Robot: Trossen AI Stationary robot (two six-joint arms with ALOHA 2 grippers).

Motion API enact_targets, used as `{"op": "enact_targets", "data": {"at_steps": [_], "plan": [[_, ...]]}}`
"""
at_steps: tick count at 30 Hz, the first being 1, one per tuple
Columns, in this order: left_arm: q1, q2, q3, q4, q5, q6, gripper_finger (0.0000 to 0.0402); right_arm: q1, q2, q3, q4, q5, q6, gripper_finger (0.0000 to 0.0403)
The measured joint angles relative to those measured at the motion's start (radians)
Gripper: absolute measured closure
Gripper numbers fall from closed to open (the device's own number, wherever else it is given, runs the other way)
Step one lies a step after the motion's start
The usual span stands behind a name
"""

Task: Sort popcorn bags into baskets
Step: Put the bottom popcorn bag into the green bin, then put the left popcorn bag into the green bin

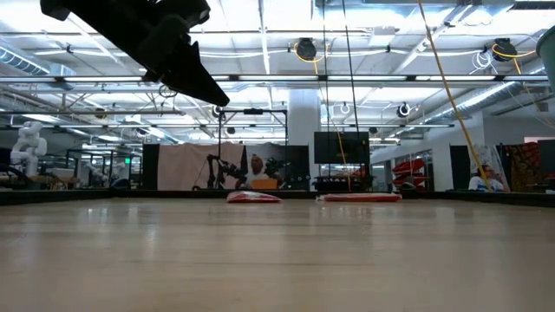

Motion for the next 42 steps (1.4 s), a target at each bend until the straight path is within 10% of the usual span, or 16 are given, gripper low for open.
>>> {"op": "enact_targets", "data": {"at_steps": [17, 42], "plan": [[0.000, 0.000, 0.000, 0.002, 0.002, 0.000, 0.0268, -0.017, 0.126, -0.082, 0.090, -0.059, -0.067, 0.0402], [0.005, 0.000, 0.000, 0.019, 0.002, 0.025, 0.0268, -0.019, -0.064, -0.177, 0.237, -0.038, -0.064, 0.0403]]}}
